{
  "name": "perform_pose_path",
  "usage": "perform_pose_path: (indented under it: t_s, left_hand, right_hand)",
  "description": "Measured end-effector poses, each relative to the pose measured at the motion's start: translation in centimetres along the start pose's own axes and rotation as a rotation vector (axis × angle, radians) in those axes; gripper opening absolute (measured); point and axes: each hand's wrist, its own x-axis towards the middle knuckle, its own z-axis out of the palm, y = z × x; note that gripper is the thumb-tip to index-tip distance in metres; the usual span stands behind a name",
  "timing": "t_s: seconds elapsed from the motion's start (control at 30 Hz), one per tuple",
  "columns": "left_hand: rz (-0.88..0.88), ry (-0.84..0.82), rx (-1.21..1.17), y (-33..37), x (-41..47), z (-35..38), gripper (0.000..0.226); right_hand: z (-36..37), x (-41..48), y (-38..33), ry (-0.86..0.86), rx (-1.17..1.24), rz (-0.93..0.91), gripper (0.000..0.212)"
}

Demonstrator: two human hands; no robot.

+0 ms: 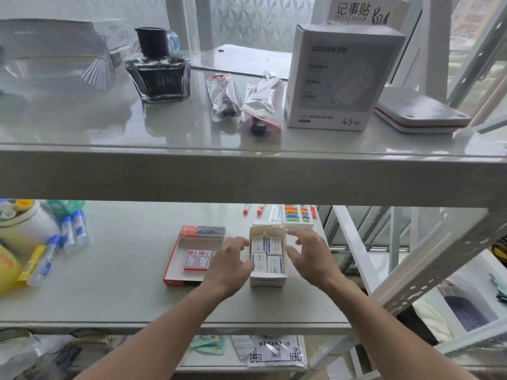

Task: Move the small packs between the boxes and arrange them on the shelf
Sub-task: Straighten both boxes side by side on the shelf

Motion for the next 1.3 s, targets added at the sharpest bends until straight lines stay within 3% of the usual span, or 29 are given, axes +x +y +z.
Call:
perform_pose_path:
  t_s: [0.13, 0.27, 0.47, 0.6, 0.73, 0.93, 1.13, 1.3]
  left_hand:
    - [0.157, -0.13, 0.106, -0.8, -2.2, 0.5, 0.032]
    - [0.211, -0.081, 0.134, -1.3, -2.2, 1.8, 0.012]
    - [0.221, -0.046, 0.132, -1.5, -2.5, 2.0, 0.007]
    - [0.209, 0.025, 0.131, -2.9, -3.7, -0.7, 0.015]
    - [0.102, 0.128, 0.314, -8.6, -5.3, -5.6, 0.023]
    - [0.067, 0.064, 0.583, -12.9, -6.2, -8.7, 0.027]
    - [0.108, 0.006, 0.556, -12.3, -6.2, -7.7, 0.009]
    - [0.106, 0.01, 0.521, -12.3, -6.2, -7.1, 0.009]
  right_hand:
    - [1.1, -4.8, -0.3, -0.13, -0.1, -0.134, 0.04]
    - [2.8, -5.3, 0.0, -0.089, -0.19, -0.212, 0.019]
    - [3.4, -4.9, 0.2, -0.063, -0.248, -0.243, 0.013]
    - [3.0, -5.4, 0.1, -0.041, -0.249, -0.198, 0.014]
    - [3.4, -6.7, -1.2, -0.037, -0.272, -0.117, 0.02]
    - [4.5, -7.1, -2.3, -0.021, -0.375, -0.005, 0.023]
    - [5.2, -6.5, -2.3, 0.012, -0.395, 0.014, 0.026]
    - [5.9, -6.1, -2.5, 0.035, -0.345, 0.005, 0.021]
